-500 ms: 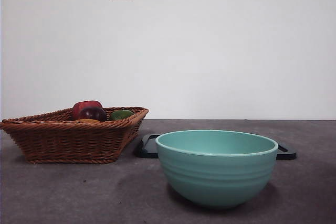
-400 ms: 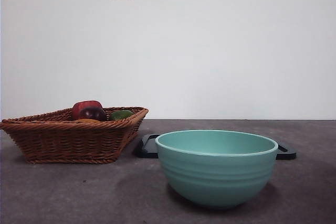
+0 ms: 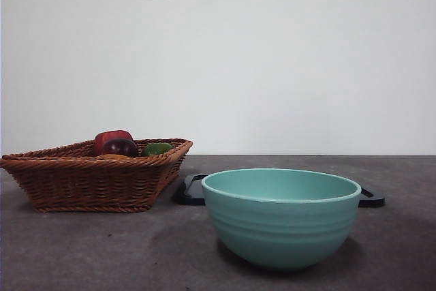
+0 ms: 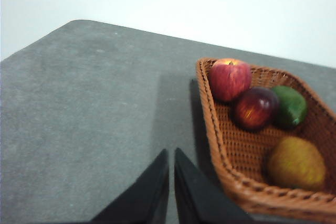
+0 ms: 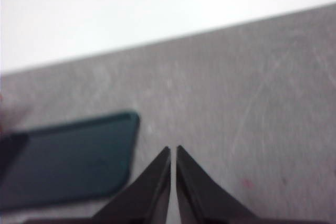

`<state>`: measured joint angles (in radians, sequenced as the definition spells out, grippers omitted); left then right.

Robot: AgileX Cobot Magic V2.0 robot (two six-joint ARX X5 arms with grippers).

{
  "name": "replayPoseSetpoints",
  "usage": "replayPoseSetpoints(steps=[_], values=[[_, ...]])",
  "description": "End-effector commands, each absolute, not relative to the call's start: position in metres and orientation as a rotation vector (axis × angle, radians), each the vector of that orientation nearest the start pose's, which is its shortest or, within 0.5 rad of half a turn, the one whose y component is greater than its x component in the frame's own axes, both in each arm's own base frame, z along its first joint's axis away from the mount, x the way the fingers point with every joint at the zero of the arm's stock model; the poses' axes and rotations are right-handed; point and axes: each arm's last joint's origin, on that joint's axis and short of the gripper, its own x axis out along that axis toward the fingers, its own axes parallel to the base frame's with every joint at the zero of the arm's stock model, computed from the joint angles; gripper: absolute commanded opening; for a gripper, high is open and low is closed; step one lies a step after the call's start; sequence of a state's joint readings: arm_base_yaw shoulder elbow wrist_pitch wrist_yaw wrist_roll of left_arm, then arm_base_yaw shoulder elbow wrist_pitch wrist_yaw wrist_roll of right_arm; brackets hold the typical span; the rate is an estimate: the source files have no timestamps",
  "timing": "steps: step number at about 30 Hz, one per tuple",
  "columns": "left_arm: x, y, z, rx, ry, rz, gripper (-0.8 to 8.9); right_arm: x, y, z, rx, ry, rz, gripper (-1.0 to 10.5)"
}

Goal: Pick up the wifruite, put it on the bowl, pick up the plate, put it on desk

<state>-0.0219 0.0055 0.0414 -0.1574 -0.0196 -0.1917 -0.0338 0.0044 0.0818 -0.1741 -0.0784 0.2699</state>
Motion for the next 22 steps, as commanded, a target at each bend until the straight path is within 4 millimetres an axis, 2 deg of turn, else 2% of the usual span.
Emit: replayPoseSetpoints(steps=[1,8,11,16,22], values=[[0.091,-0.002,0.181,-0.232,0.054,0.003,0.15,0.088,-0.001,0.194,0.328,0.035,0.039,0.1],[0.086,-0.002,0.217,-0.235,-0.013,-0.017,0.15,0.083,0.0,0.231,0.388,-0.005,0.069,0.1],[0.084,-0.002,0.239,-0.242,-0.038,-0.02,0.15,0.082,0.002,0.253,0.387,-0.015,0.115,0.1],[0.082,-0.003,0.284,-0.253,-0.047,-0.038,0.15,0.081,0.005,0.292,0.388,0.027,0.158,0.1],[0.077,-0.009,0.337,-0.25,-0.003,-0.214,0.15,0.079,0.01,0.338,0.387,0.137,0.265,0.1]])
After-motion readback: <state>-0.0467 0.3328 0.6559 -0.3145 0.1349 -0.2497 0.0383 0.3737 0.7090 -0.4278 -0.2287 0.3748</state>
